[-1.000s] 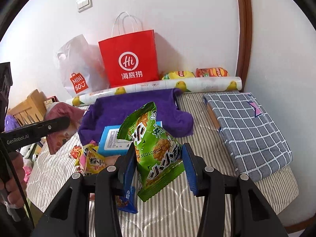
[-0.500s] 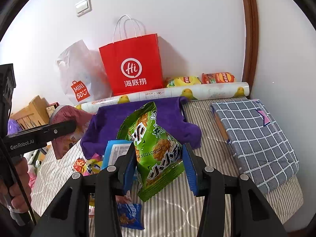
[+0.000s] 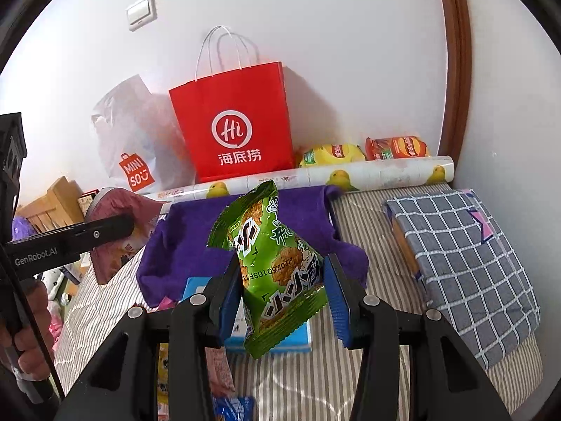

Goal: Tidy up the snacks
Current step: 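Lift and carry the green bag and pink candy toward the purple towel with both tools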

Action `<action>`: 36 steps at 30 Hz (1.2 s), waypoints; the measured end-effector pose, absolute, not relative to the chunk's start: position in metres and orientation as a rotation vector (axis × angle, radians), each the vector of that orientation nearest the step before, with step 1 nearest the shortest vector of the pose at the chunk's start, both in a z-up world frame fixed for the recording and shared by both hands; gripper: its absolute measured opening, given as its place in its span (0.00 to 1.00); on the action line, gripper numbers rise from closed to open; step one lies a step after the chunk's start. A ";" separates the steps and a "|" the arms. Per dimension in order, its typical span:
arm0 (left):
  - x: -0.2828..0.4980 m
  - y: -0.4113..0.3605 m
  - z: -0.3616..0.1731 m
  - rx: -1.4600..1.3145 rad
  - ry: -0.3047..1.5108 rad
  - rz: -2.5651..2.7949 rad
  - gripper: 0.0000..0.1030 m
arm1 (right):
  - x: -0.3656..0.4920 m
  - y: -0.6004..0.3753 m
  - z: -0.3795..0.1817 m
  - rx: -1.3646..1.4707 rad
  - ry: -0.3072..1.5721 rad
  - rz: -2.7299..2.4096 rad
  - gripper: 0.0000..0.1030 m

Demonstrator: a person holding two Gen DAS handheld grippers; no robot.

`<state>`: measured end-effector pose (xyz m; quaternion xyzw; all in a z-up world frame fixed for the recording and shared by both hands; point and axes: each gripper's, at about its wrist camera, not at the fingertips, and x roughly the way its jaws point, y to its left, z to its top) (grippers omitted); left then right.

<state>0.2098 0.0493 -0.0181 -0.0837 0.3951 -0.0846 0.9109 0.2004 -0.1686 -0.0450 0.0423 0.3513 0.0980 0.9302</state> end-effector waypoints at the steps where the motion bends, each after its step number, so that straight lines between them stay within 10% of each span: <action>1: 0.213 0.050 -0.018 -0.172 0.815 -0.174 0.53 | 0.204 -0.168 -0.045 0.086 0.719 0.199 0.44; 36: 0.327 0.098 -0.053 -0.154 0.861 -0.096 0.53 | 0.331 -0.143 -0.060 0.035 0.694 0.189 0.43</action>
